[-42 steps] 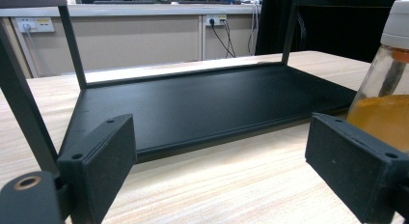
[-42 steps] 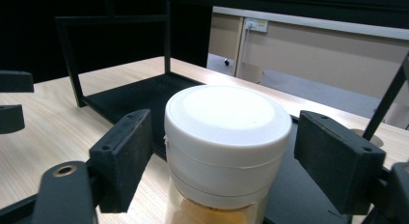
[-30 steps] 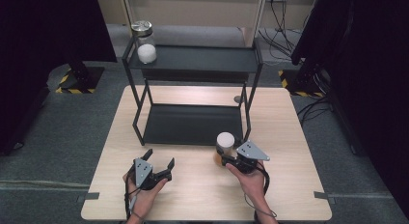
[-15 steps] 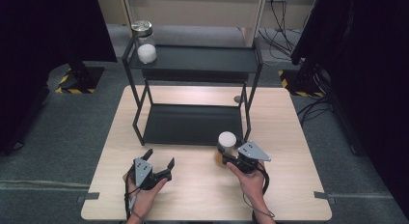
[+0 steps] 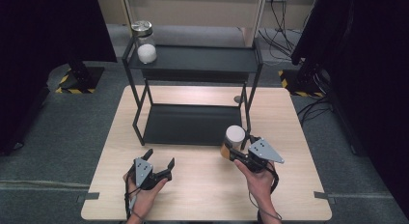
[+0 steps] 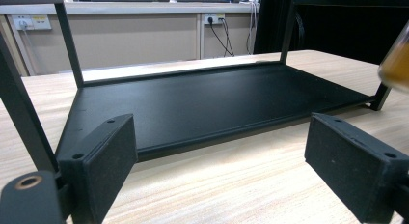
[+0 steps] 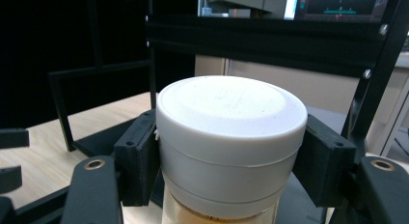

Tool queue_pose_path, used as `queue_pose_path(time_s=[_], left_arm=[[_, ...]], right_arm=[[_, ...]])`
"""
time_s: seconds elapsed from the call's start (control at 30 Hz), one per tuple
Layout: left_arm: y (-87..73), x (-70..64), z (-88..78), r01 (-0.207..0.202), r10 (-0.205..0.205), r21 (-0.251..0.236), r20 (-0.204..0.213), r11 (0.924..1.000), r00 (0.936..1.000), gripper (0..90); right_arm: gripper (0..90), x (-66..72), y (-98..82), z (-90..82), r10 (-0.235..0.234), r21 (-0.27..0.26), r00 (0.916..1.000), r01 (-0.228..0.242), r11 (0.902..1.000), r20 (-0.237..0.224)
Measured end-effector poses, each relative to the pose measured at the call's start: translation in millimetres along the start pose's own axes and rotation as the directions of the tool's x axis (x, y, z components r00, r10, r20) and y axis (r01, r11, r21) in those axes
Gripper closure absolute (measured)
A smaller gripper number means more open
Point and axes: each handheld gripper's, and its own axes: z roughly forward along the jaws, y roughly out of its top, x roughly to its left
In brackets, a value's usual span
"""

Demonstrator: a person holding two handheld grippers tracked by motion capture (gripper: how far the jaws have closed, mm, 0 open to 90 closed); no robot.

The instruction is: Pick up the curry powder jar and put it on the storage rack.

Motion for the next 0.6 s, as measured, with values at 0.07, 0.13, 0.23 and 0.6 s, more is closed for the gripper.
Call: queue_pose_path(time_s=[0.07, 0.13, 0.23, 0.6], left_arm=[[-0.2, -0.4, 0.0, -0.002, 0.002, -0.001, -0.001, 1.0000, 1.0000, 10.6], [-0.1, -0.4, 0.0, -0.001, 0.001, 0.000, -0.001, 1.0000, 1.0000, 10.6], [-0.2, 0.1, 0.0, 0.003, -0.003, -0.001, -0.001, 1.0000, 1.0000, 10.6], [0.0, 0.3, 0.1, 0.003, -0.003, 0.000, -0.001, 1.0000, 1.0000, 10.6]], right_arm=[[33.6, -0.1, 3.4, -1.1, -0.003, -0.011, 1.0000, 0.003, 0.9999, 0.002], [33.6, 0.1, 6.9, -2.0, -0.004, -0.023, 1.0000, 0.004, 0.9997, 0.005], [33.6, 0.2, 11.4, -2.6, -0.006, -0.036, 1.0000, 0.006, 0.9993, 0.007], [33.7, -0.1, 31.0, -3.8, -0.017, -0.083, 0.9995, 0.019, 0.9964, 0.025]])
